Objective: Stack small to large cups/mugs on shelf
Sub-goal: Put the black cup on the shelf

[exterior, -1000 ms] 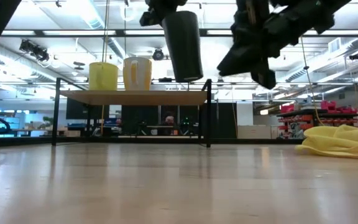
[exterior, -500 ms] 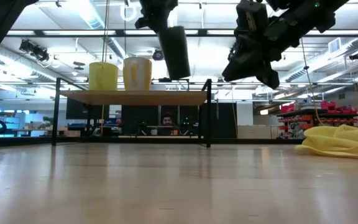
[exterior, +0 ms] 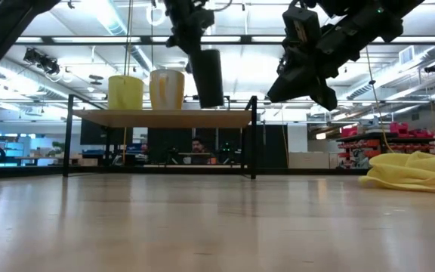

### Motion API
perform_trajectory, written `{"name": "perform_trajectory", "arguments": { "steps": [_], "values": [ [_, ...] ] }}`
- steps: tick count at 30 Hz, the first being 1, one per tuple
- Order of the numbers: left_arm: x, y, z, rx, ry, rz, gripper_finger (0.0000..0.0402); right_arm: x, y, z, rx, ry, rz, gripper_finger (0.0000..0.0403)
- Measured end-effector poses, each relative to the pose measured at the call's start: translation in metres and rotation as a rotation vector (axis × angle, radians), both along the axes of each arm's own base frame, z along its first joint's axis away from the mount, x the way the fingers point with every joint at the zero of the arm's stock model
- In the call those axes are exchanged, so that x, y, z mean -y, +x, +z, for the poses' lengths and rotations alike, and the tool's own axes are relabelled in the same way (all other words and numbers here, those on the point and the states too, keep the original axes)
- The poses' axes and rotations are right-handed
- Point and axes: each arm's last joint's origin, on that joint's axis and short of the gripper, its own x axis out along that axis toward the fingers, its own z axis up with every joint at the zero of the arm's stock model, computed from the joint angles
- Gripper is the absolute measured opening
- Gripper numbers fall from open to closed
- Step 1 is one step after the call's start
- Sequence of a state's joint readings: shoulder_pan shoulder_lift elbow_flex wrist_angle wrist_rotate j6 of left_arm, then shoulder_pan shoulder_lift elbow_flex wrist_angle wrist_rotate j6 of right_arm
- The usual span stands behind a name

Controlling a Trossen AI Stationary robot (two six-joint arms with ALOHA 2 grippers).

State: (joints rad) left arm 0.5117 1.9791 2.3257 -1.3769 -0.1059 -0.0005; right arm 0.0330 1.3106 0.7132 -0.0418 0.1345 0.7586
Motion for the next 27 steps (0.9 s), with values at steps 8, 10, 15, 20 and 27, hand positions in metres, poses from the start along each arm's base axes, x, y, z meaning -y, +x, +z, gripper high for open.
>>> {"name": "perform_trajectory", "arguments": {
  "steps": [8, 10, 15, 20, 27],
  "values": [
    [-0.0037, 0.0071, -0.0113, -0.044, -0.008, -0.037, 0.0013, 0.0002, 0.0008, 0.0010, 0.014, 0.005, -0.005, 0.0058],
    [-0.0047, 0.0073, -0.0114, -0.039, -0.007, -0.036, 0.0014, 0.0001, 0.0008, 0.0011, 0.015, 0.006, -0.005, 0.0058],
    [-0.0069, 0.0063, -0.0113, -0.044, 0.002, -0.047, 0.0010, 0.0001, 0.0008, 0.0011, 0.015, 0.006, -0.005, 0.0058],
    [-0.0081, 0.0082, -0.0112, -0.032, 0.015, -0.051, 0.0039, 0.0001, 0.0008, 0.0011, 0.015, 0.007, -0.005, 0.0058],
    [-0.0085, 0.0090, -0.0107, -0.026, 0.024, -0.057, 0.0053, 0.0001, 0.0007, 0.0012, 0.015, 0.007, -0.005, 0.0058]
  ]
}}
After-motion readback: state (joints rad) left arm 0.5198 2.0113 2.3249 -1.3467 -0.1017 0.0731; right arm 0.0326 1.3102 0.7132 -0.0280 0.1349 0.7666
